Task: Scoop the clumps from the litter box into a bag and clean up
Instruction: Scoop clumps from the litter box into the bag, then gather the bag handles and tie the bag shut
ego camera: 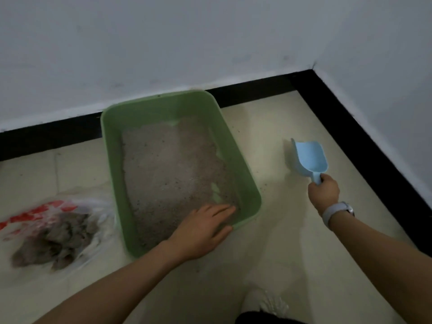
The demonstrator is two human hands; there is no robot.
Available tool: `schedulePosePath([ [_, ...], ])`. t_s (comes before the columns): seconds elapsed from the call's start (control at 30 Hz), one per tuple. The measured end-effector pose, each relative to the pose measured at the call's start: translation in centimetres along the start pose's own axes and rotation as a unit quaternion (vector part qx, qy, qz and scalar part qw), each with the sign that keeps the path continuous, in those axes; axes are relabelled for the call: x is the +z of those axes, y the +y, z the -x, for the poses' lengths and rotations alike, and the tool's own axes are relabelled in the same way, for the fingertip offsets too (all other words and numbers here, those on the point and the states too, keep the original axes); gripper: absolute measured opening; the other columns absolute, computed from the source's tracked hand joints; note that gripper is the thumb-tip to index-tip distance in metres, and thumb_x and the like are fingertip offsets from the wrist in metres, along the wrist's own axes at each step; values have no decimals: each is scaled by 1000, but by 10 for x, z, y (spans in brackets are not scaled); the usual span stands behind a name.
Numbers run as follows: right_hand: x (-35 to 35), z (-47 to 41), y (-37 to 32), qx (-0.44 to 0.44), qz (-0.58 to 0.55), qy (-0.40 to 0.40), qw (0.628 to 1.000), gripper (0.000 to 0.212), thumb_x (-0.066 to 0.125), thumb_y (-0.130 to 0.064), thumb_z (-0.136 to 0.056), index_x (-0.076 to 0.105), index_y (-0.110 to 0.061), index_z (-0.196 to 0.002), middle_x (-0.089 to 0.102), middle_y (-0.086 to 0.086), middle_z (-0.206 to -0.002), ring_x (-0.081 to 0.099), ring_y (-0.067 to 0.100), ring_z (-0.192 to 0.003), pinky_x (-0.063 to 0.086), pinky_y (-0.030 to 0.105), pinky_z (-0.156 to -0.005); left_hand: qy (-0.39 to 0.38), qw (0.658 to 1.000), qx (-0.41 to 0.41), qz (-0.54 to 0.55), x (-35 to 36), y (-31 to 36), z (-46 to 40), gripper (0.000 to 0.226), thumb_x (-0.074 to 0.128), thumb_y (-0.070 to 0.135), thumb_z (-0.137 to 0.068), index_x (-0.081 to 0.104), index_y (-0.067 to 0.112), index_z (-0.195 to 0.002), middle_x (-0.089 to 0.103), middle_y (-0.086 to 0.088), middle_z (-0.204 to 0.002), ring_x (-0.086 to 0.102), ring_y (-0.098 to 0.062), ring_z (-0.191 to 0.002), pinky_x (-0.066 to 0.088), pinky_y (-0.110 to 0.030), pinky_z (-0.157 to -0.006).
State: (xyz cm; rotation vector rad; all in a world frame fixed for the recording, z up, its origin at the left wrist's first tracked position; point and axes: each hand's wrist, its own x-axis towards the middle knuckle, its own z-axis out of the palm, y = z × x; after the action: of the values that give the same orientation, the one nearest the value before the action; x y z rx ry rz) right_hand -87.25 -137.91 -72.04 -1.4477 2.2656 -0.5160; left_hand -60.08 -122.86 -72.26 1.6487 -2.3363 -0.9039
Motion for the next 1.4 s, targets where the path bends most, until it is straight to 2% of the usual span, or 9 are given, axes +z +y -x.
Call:
schedulePosePath([
  [0.13,1,-14,21,67,-23,29,997,32,43,7,-84,52,11,-115,53,34,-115,51,46,-106,41,40,-87,-4,1000,5,-20,4,2,-17,78,-1,60,-79,10,27,-149,15,6,-155,24,-16,-138,28,-35,-110],
  [0.3,5,-27,31,106,-58,2,993,48,41,1,-90,36,-3,-138,45,23,-135,42,38,-124,34,36,-101,-18,996,11,-84,-1,14,-52,77,-12,58,-75,-15,27,-145,-30,8,-146,-20,-13,-140,8,-41,-115],
  [0.6,11,-36,38,78,84,-101,988,65,44,-10,-90,13,-12,-147,22,16,-150,26,34,-134,24,39,-108,-63,984,48,-160,-1,5,-78,63,-15,53,-74,-29,38,-133,-32,9,-146,-26,-19,-138,-3,-43,-115],
  [0.7,11,-27,19,9,194,-73,978,61,42,-20,-93,13,-14,-146,11,15,-152,18,32,-137,16,43,-111,-46,986,36,-157,-5,6,-76,70,-12,55,-74,-21,34,-140,-30,8,-146,-28,-19,-136,-3,-45,-115],
  [0.8,22,-12,-13,-122,191,-62,972,58,42,-24,-93,18,-12,-145,15,16,-152,21,34,-136,19,45,-112,-3,991,-18,-129,-19,-1,-63,80,-9,56,-74,-2,29,-148,-21,7,-151,-24,-15,-137,0,-45,-117],
  [0.93,38,26,-80,-276,112,-98,950,53,43,-22,-94,27,-10,-143,21,16,-151,23,32,-137,18,39,-113,128,982,-102,-98,-45,-32,-22,70,15,48,-82,46,15,-136,29,-11,-150,26,-30,-139,22,-52,-109],
  [1.07,55,85,-152,-423,24,-119,898,46,47,-17,-90,43,-4,-134,39,19,-141,36,35,-129,28,43,-108,245,943,-199,-108,-60,-72,41,50,35,36,-81,63,9,-113,57,-16,-126,56,-32,-115,42,-53,-92],
  [1.27,99,199,-211,-619,-3,-230,751,46,38,-19,-83,52,-4,-124,51,19,-129,50,37,-116,40,47,-99,308,841,-420,-145,-58,-118,155,42,43,28,-78,64,11,-110,57,-14,-126,48,-33,-123,33,-54,-96],
  [1.4,137,254,-234,-678,122,-328,646,48,36,-25,-90,39,-9,-136,44,11,-136,39,26,-126,22,36,-110,354,749,-546,-128,-51,-131,211,43,48,22,-75,60,10,-115,53,-15,-130,39,-35,-127,27,-55,-94],
])
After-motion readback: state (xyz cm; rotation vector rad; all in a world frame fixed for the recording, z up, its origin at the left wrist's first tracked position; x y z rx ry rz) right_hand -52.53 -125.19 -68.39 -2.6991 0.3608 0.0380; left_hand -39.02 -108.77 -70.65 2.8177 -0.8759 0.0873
